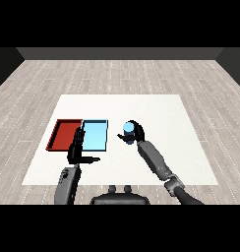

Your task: Pick the blue can and put it in the blue box

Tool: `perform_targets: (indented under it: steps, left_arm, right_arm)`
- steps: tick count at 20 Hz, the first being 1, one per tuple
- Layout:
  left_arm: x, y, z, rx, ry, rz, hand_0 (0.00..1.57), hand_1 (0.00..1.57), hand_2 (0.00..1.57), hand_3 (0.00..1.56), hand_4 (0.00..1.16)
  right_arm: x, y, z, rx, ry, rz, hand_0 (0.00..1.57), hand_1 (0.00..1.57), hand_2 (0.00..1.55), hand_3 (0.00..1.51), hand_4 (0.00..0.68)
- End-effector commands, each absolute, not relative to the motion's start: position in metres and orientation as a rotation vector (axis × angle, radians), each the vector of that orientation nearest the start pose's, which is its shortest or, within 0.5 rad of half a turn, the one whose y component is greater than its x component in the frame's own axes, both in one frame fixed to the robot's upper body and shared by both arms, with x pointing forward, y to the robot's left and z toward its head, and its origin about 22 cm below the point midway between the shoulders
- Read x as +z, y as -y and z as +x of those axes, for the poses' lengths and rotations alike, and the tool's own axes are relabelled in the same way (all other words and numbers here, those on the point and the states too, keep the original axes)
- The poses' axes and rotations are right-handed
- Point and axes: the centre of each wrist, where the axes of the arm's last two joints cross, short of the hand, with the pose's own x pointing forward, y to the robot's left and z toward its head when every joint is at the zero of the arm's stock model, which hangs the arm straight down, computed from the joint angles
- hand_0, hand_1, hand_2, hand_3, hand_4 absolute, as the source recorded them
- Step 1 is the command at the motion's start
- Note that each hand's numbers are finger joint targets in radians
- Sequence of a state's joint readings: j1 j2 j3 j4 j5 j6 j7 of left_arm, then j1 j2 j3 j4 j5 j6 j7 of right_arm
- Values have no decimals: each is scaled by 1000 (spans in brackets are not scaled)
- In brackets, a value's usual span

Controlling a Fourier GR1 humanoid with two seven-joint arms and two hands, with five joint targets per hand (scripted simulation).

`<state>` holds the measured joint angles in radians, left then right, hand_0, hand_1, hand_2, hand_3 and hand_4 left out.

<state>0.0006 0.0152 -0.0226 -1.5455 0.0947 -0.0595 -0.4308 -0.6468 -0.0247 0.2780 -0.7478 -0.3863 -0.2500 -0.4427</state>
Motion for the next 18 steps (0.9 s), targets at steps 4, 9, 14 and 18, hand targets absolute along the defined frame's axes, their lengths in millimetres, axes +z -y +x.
perform_targets:
  steps: [4,9,14,18]
  left_arm:
    - [9,-202,265,-22,1893,-228,0,0,0,0,0]
    - [-6,-183,267,-54,1851,-226,0,0,0,0,0]
    - [7,-191,257,-42,1833,-222,0,0,0,0,0]
    - [-2,-147,270,-61,1853,-288,0,0,0,0,0]
  right_arm:
    - [26,127,372,111,1889,209,1441,1441,1428,1411,665]
    - [19,122,345,113,1873,217,1440,1440,1444,1421,665]
    - [21,136,319,104,1871,218,1429,1429,1451,1423,660]
    - [32,126,336,127,1893,241,1424,1424,1425,1403,652]
